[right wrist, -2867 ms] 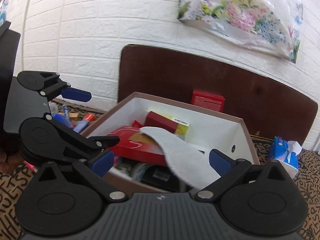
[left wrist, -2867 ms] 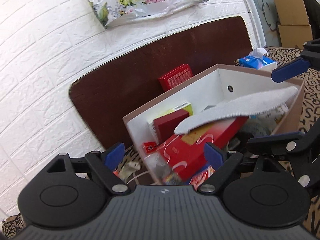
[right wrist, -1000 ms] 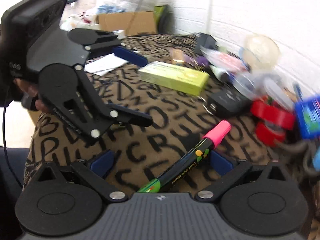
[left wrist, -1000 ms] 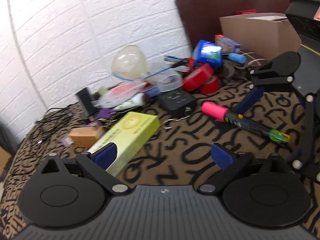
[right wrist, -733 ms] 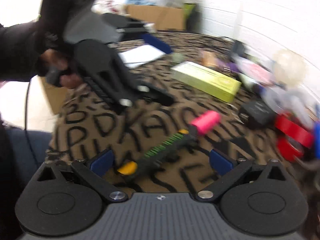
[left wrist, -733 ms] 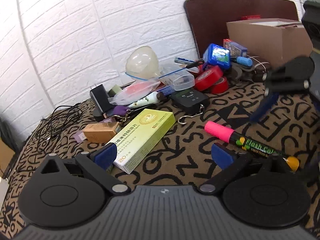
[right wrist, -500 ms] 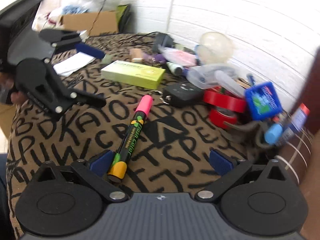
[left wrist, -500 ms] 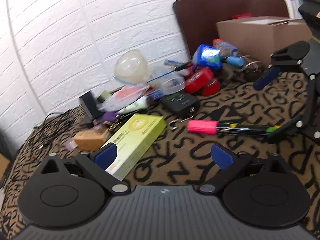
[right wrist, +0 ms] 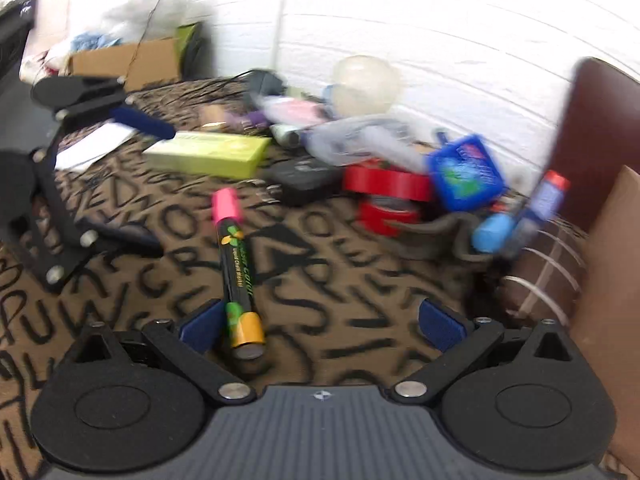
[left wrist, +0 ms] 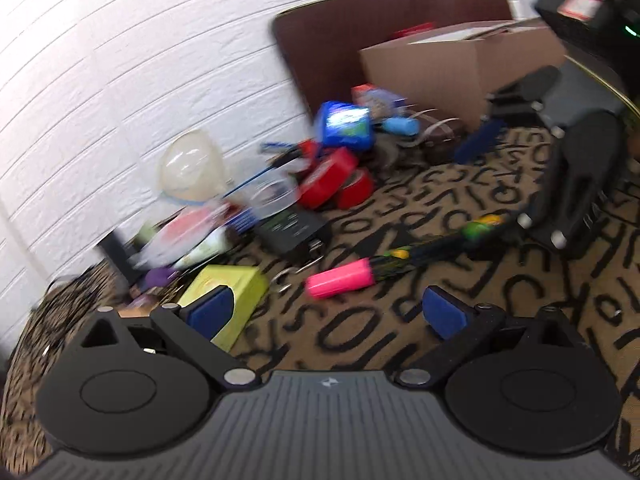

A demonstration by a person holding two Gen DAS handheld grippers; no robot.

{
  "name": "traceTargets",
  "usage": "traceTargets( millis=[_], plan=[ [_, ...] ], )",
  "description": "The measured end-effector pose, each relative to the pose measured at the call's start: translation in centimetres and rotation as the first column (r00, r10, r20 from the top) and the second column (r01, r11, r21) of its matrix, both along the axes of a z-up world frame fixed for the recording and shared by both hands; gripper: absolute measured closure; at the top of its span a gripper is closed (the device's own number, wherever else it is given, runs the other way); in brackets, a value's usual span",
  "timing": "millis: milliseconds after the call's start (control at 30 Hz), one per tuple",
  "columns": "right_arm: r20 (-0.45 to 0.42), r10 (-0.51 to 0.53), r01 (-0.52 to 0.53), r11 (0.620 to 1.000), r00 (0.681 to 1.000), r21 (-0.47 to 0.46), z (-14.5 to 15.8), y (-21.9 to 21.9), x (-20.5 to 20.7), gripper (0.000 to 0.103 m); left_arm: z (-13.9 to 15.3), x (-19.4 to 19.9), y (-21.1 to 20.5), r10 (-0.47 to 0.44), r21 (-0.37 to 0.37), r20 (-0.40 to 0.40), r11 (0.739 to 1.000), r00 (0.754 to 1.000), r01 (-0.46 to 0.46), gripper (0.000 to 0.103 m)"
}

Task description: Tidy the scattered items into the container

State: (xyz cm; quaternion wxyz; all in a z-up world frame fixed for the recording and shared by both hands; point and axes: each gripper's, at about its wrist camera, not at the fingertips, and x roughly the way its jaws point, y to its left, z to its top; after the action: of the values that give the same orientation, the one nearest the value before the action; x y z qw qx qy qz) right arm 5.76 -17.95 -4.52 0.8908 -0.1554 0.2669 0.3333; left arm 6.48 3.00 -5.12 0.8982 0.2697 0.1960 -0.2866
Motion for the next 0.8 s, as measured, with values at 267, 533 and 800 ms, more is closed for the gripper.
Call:
traceTargets(
  millis=[267,533,800],
  plan=[
    [-0.063,0.163,-0.161,0.986,0.985,0.035,-0.2,0.1,0.8,0.000,-0.8,1.5,-2.8,-0.223,0.124,-0.011,0.967,0.975,0.222,0.000],
    [-0.067,0.139,-0.140,0.990,0.988,-0.011,-0.6,1.8,-0.1,0.000,-1.2,4.9,-2.4,-0.299,0.046,-0.191,0.949,0.935,0.313,0.001],
    [-0.059,0.123,-0.126,0.991,0.991,-0.043,-0.6,2.2,-0.7,0.003,-2.1,3.9,-1.6,-0.220,-0.090,-0.273,0.975,0.937,0.203,0.025]
  ],
)
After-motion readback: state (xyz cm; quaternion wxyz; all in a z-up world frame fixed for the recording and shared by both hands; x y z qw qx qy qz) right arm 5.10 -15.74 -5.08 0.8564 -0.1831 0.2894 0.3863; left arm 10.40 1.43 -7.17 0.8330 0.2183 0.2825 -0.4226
